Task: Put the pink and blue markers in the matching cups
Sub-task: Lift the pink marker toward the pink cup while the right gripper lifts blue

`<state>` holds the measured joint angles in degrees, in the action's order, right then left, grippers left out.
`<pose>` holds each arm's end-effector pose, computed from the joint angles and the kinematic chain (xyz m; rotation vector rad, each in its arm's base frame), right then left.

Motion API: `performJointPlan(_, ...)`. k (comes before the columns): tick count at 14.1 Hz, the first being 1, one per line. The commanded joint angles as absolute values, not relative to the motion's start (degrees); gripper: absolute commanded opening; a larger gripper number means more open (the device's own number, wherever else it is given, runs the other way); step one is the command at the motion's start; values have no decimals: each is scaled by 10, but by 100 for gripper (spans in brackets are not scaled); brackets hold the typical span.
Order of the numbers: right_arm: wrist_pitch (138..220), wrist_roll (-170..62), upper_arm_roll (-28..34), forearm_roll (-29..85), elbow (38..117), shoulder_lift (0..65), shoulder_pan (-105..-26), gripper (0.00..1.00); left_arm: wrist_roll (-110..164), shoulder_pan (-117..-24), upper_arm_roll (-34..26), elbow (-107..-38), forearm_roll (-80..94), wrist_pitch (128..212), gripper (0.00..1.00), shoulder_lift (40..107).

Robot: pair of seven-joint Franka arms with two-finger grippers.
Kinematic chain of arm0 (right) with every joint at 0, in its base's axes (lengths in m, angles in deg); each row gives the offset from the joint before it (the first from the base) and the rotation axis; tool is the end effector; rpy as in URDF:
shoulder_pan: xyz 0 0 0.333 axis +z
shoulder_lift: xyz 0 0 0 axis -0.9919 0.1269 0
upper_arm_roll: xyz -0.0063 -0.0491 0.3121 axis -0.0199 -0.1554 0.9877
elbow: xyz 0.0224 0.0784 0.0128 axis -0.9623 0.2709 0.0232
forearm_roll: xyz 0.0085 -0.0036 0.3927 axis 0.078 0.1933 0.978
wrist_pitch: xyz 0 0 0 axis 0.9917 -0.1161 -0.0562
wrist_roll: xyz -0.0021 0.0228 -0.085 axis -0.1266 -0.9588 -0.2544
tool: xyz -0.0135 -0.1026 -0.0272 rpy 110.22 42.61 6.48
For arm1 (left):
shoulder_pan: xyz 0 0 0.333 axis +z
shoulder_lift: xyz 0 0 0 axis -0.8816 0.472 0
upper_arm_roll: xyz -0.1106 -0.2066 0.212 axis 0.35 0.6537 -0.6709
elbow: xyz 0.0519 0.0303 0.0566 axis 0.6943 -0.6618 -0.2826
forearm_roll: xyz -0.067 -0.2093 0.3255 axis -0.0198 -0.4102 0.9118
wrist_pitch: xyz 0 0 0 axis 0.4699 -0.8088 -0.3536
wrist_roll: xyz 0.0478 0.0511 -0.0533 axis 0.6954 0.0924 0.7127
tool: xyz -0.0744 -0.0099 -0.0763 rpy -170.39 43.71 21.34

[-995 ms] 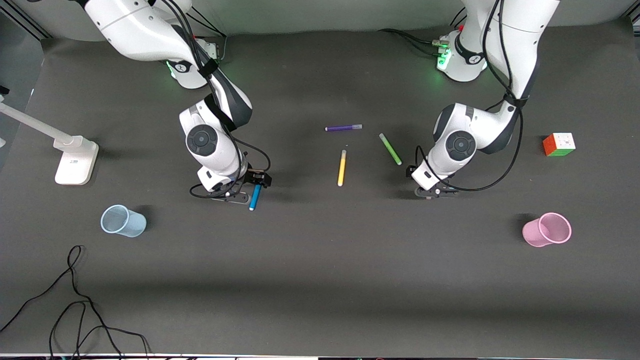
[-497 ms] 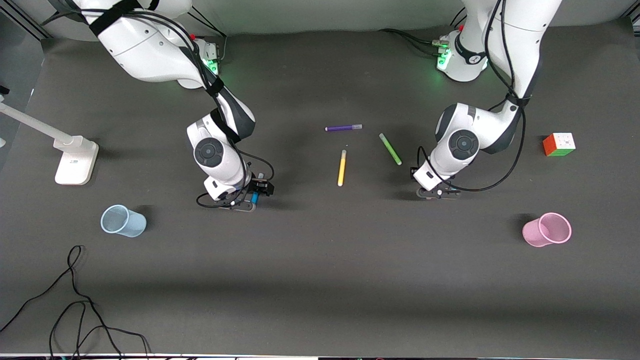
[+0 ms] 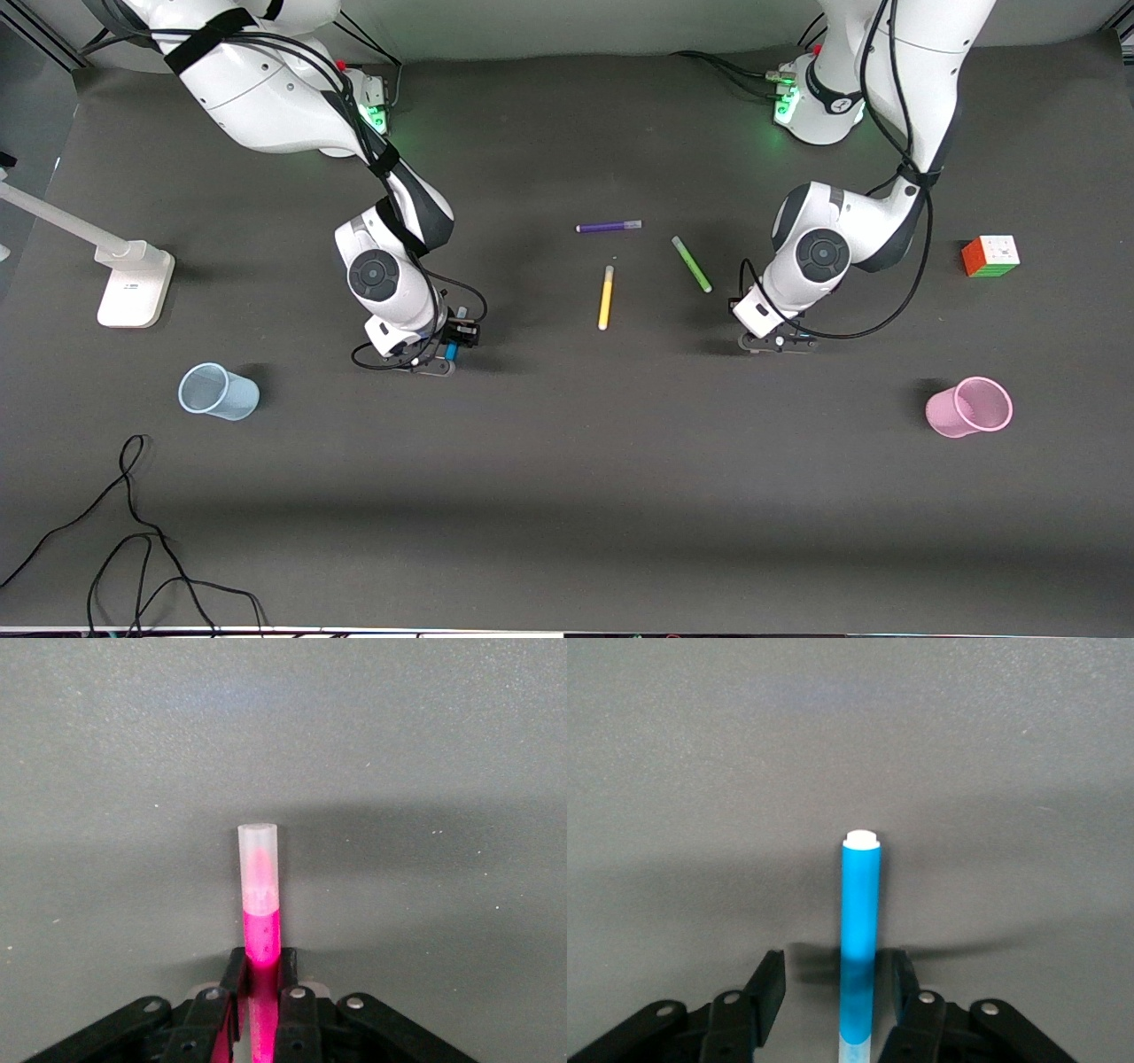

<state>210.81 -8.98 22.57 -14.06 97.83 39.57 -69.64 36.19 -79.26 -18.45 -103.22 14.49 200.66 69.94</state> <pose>0.5205 0.2682 0.1741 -3.0712 0.2833 0.0898 0.4854 -0.1911 0.1765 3.1287 -0.1110 -0.1590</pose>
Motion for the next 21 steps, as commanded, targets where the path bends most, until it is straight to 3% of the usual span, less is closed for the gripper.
performJointPlan(1,2116,-73,217,-159,971,405,-696,53,356,-774,-188,-1040,152,2005,0,678)
performJointPlan(5,2129,-73,216,-168,971,412,-696,49,281,-736,-209,-997,153,1849,0,618)
performJointPlan(10,2132,-74,216,-168,968,414,-697,2,202,-697,-236,-909,294,1726,0,599)
performJointPlan(16,2085,-76,214,-168,943,388,-699,0,-53,-644,-275,-818,441,1713,0,624)
performJointPlan(21,2004,-79,175,-228,922,313,-700,0,-265,-598,-276,-800,500,1826,0,664)
